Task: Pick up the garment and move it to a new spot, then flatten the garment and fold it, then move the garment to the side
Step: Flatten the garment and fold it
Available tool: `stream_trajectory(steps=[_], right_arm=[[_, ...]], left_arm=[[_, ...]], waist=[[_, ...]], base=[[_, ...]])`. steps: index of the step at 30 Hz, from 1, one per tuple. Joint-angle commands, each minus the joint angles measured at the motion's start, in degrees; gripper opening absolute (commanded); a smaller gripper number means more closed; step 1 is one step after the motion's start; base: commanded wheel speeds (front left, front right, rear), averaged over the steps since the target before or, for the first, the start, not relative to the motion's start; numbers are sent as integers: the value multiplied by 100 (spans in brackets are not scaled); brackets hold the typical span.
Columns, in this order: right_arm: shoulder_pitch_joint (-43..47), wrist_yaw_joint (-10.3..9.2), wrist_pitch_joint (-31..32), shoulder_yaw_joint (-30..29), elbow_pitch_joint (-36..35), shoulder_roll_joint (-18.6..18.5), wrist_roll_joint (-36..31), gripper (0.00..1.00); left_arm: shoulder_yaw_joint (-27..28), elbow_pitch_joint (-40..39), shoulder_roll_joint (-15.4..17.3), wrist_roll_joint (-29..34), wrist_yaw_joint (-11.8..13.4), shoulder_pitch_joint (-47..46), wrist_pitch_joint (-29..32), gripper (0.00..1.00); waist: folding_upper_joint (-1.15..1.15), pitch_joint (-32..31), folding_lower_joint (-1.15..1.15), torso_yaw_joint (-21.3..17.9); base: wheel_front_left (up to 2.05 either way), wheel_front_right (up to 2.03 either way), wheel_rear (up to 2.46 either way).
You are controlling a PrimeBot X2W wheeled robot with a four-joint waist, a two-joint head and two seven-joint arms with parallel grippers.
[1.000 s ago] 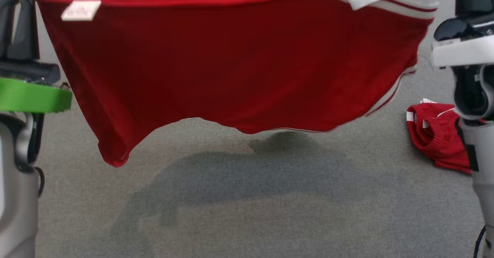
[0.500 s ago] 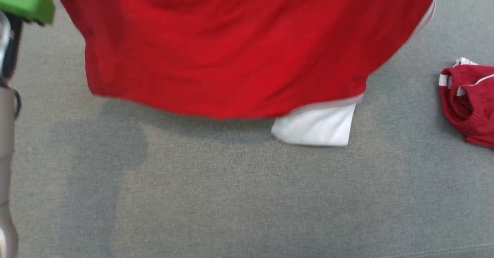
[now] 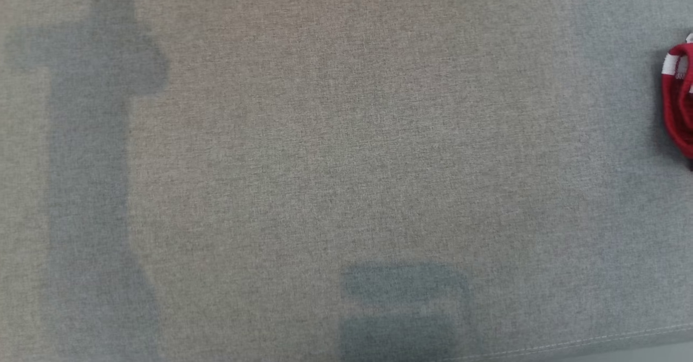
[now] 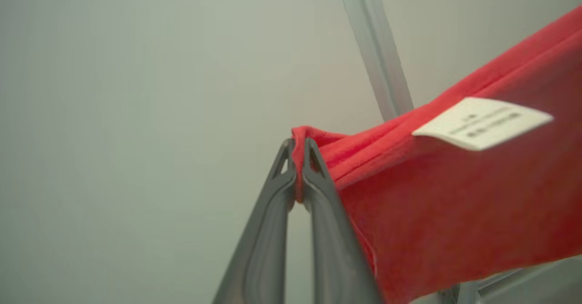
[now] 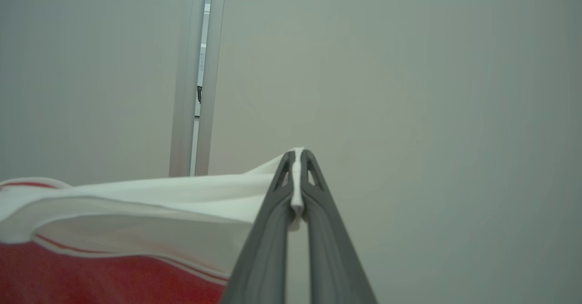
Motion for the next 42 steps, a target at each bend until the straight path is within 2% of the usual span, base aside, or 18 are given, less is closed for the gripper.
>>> stream_trajectory(steps=[1, 5, 6, 9, 11, 16, 20, 29, 34, 42], right_arm=[[486, -13, -69, 91, 75, -134, 237, 0], [1678, -15, -110, 345, -53, -213, 843, 0], [2362, -17, -117, 476, -151, -259, 1096, 0], [3362, -17, -119, 550, -308, -232, 1380, 0], [3665, -17, -114, 569, -373, -223, 1428, 0], [4983, -16, -111, 656, -546, -44, 1666, 0], [5841, -13, -111, 758, -533, 53, 1573, 0], [7186, -16, -110, 702, -131, 484, 1291, 0], [7854, -16, -108, 741, 10, 594, 1207, 0], [8616, -16, -107, 572, 86, 726, 1277, 0]], left_arm=[[119, 290, -3, -133, 90, 441, -56, 0], [302, 516, -206, -388, 214, 1548, -84, 0], [395, 482, -360, -466, 268, 2271, -85, 0], [682, 330, -670, -689, 384, 3232, -87, 0], [744, 313, -758, -699, 385, 3544, -87, 0], [1136, 151, -1229, -733, 362, 4838, -89, 0], [1475, 30, -1490, -690, 286, 5647, -90, 0], [2130, -217, -1787, -548, 114, 7134, -90, 0], [2108, -283, -1862, -389, 15, 7827, -90, 0], [2122, -386, -1910, -398, -34, 8460, -91, 0]], waist=[[0, 50, -1, -77], [0, 27, -1, -133], [0, -22, -1, -159], [0, -163, -1, -181], [0, -219, -1, -185], [0, -618, -1, -231], [0, -1053, -1, -283], [0, -2080, -1, -431], [0, -2585, -1, -387], [0, -2942, -1, -240]], base=[[0, 0, 0], [0, 0, 0], [0, 0, 0], [0, 0, 0], [0, 0, 0], [0, 0, 0], [0, 0, 0], [0, 0, 0], [0, 0, 0], [0, 0, 0]])
